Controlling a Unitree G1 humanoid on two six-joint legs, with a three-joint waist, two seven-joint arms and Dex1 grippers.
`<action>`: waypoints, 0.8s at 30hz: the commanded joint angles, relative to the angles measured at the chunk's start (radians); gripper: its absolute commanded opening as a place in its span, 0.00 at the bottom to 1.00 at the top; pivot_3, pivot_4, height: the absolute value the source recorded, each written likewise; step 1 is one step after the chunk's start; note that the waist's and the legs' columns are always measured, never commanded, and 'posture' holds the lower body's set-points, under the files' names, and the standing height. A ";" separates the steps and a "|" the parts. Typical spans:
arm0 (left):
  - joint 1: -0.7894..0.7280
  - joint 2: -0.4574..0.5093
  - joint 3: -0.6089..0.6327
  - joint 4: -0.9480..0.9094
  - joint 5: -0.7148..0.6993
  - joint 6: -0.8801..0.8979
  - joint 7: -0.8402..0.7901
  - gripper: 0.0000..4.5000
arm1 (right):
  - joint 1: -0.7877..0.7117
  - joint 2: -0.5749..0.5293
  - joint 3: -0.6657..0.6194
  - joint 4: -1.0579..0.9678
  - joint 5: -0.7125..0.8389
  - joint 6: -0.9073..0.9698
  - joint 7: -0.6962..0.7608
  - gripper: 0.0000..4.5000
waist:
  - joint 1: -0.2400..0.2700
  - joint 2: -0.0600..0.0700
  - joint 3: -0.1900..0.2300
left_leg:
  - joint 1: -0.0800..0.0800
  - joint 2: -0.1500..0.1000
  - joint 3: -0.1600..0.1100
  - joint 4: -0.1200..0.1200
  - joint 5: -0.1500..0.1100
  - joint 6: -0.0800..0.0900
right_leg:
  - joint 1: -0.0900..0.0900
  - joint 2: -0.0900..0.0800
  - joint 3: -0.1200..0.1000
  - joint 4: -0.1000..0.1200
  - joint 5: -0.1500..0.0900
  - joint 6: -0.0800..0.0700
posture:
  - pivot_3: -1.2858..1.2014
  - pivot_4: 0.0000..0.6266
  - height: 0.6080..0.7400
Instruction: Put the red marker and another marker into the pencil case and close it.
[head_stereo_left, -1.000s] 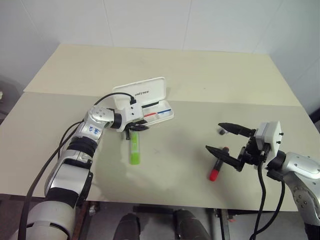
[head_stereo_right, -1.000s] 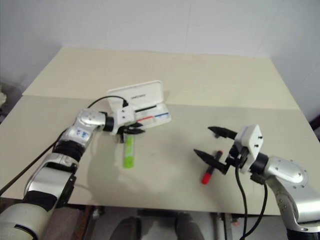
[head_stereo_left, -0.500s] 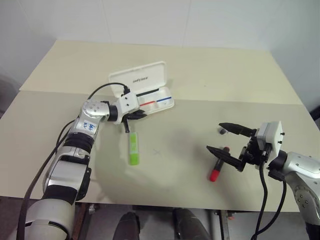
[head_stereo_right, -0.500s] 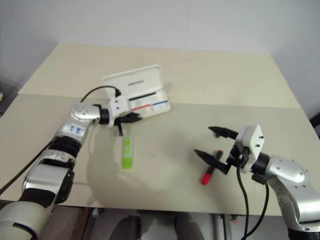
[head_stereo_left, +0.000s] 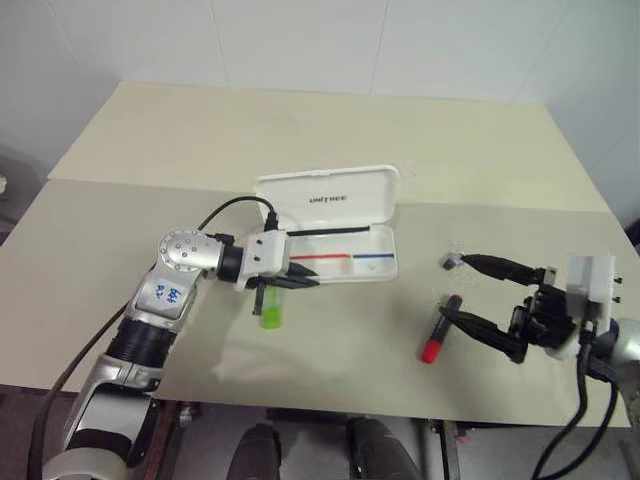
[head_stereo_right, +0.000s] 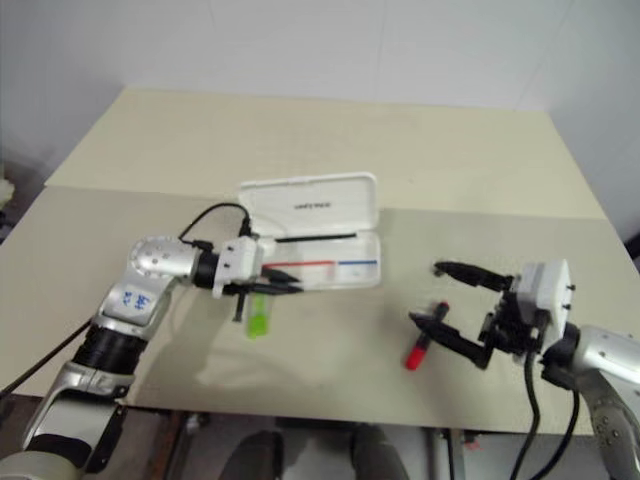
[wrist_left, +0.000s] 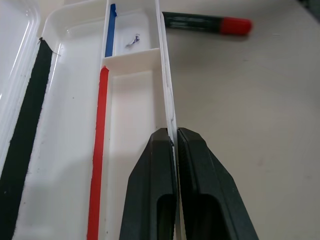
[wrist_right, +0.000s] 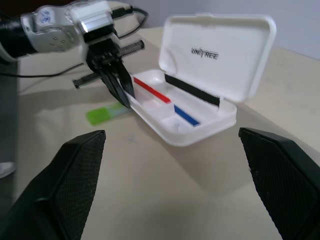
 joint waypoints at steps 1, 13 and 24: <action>0.022 0.005 -0.020 -0.057 0.007 -0.011 0.013 0.01 | 0.045 -0.033 -0.084 -0.038 0.058 0.000 0.067 1.00 | 0.000 0.000 0.000 | 0.000 0.000 0.000 0.000 0.000 0.000 | 0.001 0.000 0.000 -0.001 0.001 0.001 | 0.52 0.24 1.00; 0.027 0.005 -0.101 -0.034 0.099 -0.105 0.041 0.01 | 0.030 -0.017 -0.051 -0.050 0.015 -0.014 -0.005 1.00 | -0.001 0.000 0.000 | -0.001 0.000 0.000 0.000 0.000 0.000 | -0.001 0.000 0.001 -0.001 0.001 0.001 | 0.52 0.24 1.00; 0.027 -0.024 -0.130 -0.027 0.109 -0.100 0.063 0.47 | -0.001 -0.006 -0.021 -0.059 -0.009 -0.017 -0.057 1.00 | 0.000 0.000 0.000 | -0.001 0.000 0.000 0.001 0.000 0.000 | -0.001 0.000 0.001 -0.001 0.002 0.001 | 0.52 0.24 1.00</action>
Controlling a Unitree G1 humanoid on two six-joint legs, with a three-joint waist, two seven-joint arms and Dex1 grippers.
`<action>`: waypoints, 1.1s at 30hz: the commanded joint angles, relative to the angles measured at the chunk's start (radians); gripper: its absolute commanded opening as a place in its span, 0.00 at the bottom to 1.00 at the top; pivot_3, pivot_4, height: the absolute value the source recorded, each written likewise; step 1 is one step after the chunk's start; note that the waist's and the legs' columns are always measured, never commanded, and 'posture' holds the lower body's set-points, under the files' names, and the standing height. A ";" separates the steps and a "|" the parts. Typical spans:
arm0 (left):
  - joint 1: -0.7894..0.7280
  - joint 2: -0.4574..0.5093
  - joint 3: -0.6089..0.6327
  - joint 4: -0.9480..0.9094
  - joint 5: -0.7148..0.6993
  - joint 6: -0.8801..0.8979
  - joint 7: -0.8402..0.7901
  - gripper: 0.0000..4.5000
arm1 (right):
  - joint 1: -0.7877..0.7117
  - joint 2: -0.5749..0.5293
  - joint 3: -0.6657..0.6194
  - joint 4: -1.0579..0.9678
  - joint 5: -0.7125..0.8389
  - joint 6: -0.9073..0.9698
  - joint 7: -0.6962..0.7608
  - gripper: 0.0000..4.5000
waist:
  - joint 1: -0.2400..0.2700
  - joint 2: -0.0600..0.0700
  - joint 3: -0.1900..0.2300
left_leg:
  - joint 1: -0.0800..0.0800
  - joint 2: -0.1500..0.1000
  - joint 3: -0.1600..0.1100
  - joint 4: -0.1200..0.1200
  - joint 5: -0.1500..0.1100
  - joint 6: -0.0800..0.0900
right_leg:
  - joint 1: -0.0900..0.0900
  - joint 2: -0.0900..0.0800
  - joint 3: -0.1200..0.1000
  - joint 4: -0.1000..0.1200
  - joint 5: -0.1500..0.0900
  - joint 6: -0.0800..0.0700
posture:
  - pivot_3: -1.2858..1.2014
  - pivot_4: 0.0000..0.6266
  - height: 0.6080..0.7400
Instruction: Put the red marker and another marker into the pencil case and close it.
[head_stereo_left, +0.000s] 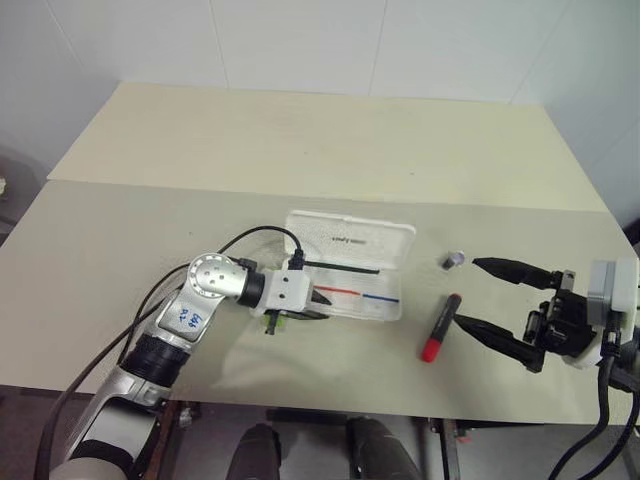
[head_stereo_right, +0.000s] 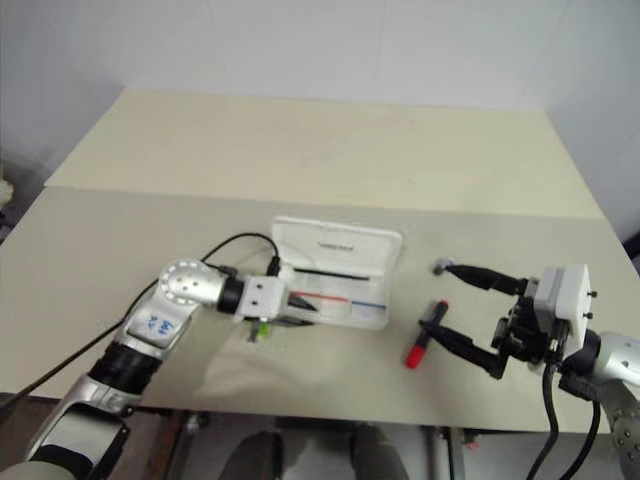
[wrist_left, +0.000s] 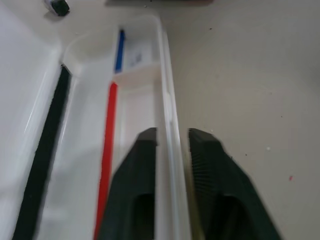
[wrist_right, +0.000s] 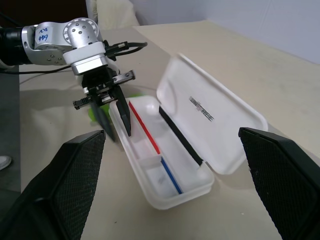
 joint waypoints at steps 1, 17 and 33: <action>-0.002 0.000 -0.002 -0.034 -0.011 -0.007 -0.003 0.56 | -0.014 0.002 -0.006 -0.025 -0.001 -0.015 -0.015 1.00 | 0.000 0.000 0.000 | 0.000 0.000 0.000 0.000 0.000 0.000 | 0.000 0.000 0.000 0.000 0.000 0.000 | 0.52 0.24 1.00; 0.038 0.005 0.052 -0.238 -0.111 0.146 0.023 0.99 | -0.030 0.005 0.009 -0.031 -0.016 -0.002 -0.032 1.00 | -0.001 0.000 0.000 | 0.000 0.000 0.000 0.000 0.000 0.000 | 0.000 0.000 0.000 0.000 0.000 0.000 | 0.52 0.24 1.00; 0.221 0.127 0.484 -0.211 -0.434 0.111 -0.019 0.99 | 0.011 0.056 0.060 -0.058 -0.060 0.019 -0.171 1.00 | -0.005 0.000 0.000 | 0.001 0.000 0.000 0.000 0.000 0.000 | 0.000 0.000 0.000 0.001 0.000 0.000 | 0.52 0.24 1.00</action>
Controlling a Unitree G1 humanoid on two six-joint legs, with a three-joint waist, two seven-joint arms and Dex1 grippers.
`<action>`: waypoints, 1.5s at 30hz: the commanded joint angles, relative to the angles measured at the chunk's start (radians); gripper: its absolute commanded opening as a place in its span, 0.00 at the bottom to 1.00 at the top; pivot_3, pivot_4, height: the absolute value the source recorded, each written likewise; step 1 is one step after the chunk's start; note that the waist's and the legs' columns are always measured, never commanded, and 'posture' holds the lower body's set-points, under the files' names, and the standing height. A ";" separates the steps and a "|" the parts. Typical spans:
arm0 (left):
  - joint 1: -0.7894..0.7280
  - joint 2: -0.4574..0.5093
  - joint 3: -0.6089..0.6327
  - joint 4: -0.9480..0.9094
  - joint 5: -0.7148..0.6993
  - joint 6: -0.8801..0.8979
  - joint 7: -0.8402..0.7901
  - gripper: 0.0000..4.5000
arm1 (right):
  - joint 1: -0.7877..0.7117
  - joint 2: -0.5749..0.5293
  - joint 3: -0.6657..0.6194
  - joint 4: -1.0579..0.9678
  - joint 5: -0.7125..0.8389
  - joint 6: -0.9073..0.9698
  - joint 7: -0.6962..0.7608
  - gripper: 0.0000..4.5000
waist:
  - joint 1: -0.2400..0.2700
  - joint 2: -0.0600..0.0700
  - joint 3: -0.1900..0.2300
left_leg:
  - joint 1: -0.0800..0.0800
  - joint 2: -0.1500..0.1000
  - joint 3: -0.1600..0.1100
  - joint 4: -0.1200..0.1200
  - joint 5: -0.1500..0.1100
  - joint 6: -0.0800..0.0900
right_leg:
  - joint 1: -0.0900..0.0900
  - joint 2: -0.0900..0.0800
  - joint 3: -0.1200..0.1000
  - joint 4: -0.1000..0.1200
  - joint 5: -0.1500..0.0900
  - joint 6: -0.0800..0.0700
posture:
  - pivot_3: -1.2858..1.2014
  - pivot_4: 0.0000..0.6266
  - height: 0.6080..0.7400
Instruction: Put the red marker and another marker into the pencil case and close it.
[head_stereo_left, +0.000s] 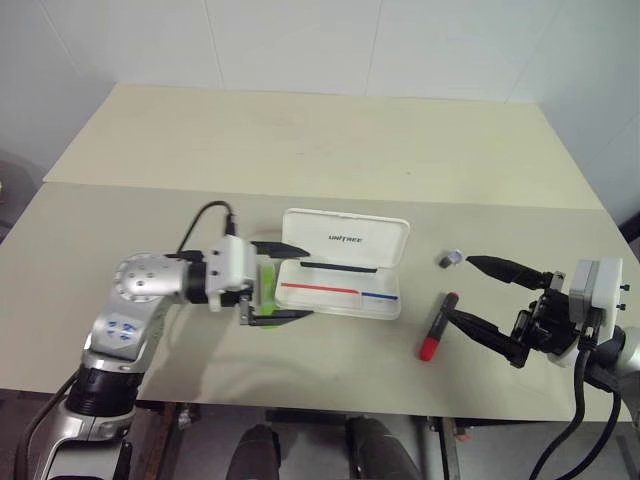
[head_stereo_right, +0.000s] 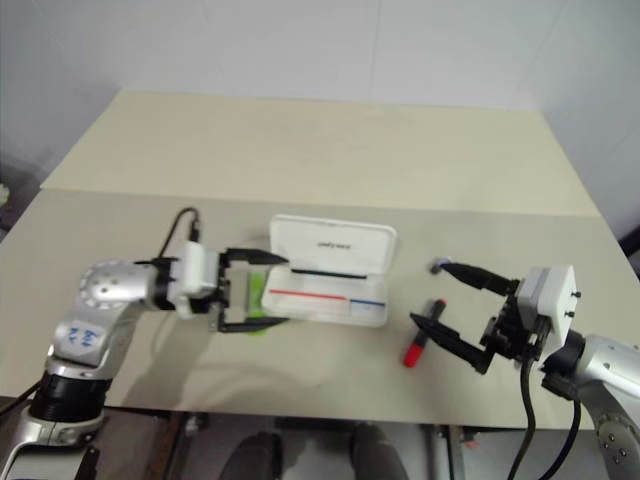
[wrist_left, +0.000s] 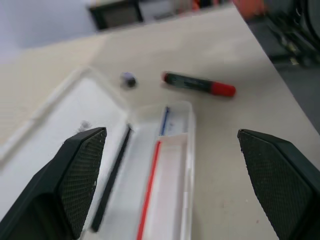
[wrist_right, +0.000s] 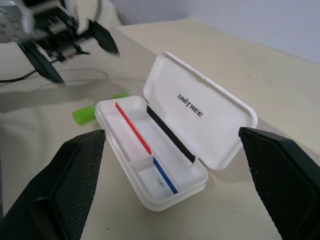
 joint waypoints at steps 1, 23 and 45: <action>0.021 0.050 0.102 0.098 -0.029 -0.072 -0.027 0.99 | 0.003 0.020 0.022 -0.026 -0.033 0.006 -0.061 1.00 | -0.001 0.000 0.000 | 0.000 0.000 0.000 0.000 0.000 0.000 | 0.000 0.000 0.000 0.000 0.000 0.000 | 0.52 0.24 1.00; -0.158 -0.127 0.006 0.421 -0.124 -0.258 -0.318 0.99 | 0.050 0.175 0.095 -0.130 -0.193 0.260 -0.533 1.00 | 0.001 0.000 0.000 | -0.001 0.000 0.001 0.000 0.000 0.000 | -0.001 0.000 0.000 0.001 0.000 -0.001 | 0.52 0.24 1.00; -0.121 0.099 -0.289 0.473 -0.465 -0.300 -0.434 0.99 | 0.117 0.288 0.137 -0.254 -0.178 0.564 -0.763 1.00 | -0.022 0.000 0.000 | 0.000 0.000 -0.001 -0.002 0.000 0.000 | -0.003 0.000 -0.001 0.005 -0.002 -0.005 | 0.52 0.24 1.00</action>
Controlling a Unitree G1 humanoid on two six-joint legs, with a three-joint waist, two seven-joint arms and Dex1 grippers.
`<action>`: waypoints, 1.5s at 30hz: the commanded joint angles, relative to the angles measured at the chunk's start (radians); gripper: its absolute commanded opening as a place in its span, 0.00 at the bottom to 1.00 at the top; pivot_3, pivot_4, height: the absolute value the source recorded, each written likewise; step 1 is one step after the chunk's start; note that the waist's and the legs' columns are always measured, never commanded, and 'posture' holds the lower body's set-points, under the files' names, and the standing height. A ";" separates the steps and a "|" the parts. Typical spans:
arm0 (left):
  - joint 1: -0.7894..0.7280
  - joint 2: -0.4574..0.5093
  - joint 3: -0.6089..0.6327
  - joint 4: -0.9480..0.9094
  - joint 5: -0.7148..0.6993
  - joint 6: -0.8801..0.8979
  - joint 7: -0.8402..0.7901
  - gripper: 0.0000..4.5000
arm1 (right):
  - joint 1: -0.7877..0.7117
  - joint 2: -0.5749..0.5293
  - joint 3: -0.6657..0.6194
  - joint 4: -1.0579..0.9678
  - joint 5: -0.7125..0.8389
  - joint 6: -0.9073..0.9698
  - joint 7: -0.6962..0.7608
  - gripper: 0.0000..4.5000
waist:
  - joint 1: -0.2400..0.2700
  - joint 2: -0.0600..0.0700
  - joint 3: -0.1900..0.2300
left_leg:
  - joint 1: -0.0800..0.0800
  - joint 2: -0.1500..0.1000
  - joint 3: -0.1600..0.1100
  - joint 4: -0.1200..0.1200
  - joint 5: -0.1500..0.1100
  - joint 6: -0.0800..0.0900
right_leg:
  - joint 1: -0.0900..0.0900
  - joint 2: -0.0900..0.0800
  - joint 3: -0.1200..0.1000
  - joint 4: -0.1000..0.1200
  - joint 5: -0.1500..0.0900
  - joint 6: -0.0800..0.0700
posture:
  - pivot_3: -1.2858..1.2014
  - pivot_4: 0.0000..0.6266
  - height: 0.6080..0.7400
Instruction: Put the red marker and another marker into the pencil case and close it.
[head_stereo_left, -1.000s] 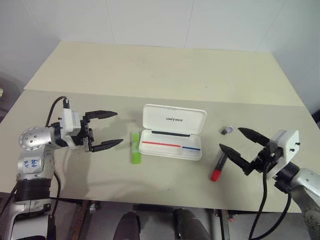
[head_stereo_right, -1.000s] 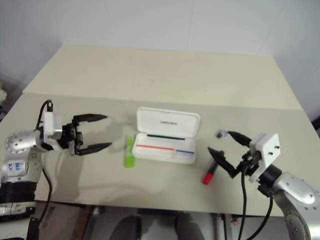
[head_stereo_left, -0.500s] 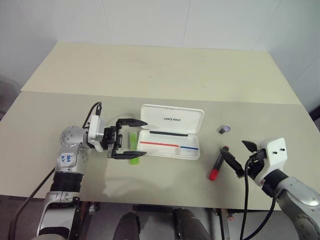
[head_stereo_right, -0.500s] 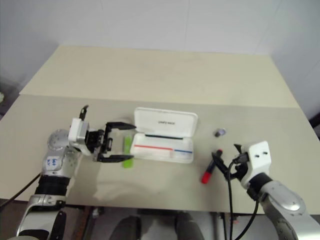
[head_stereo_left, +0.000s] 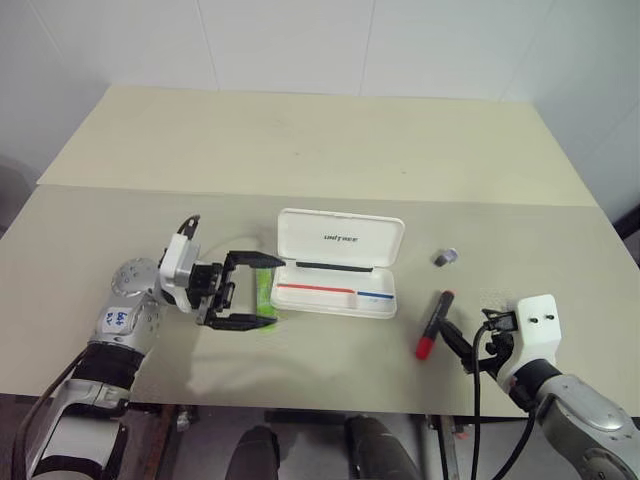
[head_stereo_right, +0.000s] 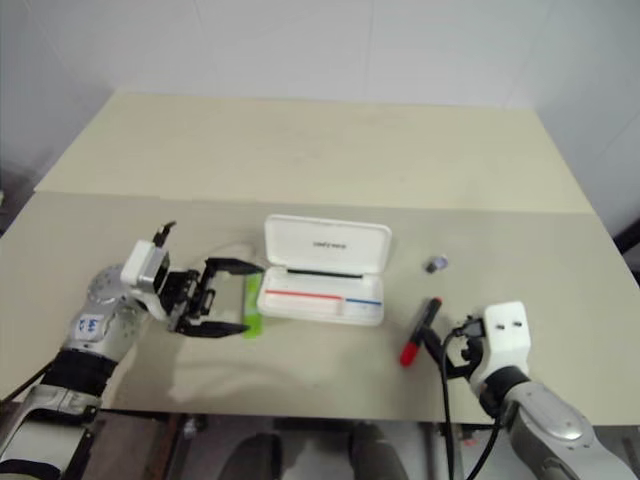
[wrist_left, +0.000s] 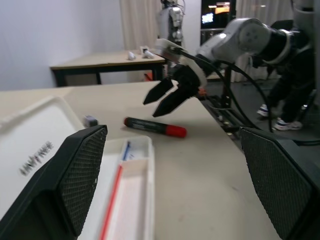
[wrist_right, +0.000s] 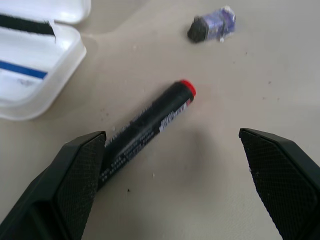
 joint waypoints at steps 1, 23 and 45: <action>0.007 0.032 -0.017 -0.035 -0.065 -0.015 -0.112 0.99 | 0.006 0.008 0.011 0.001 -0.024 -0.002 -0.010 1.00 | -0.001 0.000 0.000 | 0.000 0.000 0.000 0.000 0.000 0.000 | 0.000 0.000 0.000 0.000 0.000 0.000 | 0.52 0.24 1.00; 0.048 0.059 -0.010 -0.059 -0.112 -0.024 -0.112 0.99 | -0.106 0.000 0.003 0.053 0.040 0.069 0.028 1.00 | -0.003 0.000 0.000 | 0.000 0.000 0.000 -0.003 0.000 0.000 | -0.001 0.000 0.000 -0.001 -0.002 -0.002 | 0.52 0.24 1.00; 0.130 0.099 0.105 -0.133 -0.136 0.031 -0.112 1.00 | -0.175 0.015 0.071 0.036 -0.031 0.358 -0.074 0.49 | -0.005 -0.003 -0.002 | 0.000 0.001 -0.001 -0.004 0.000 0.000 | -0.001 0.000 -0.002 -0.001 -0.003 -0.005 | 0.52 0.24 1.00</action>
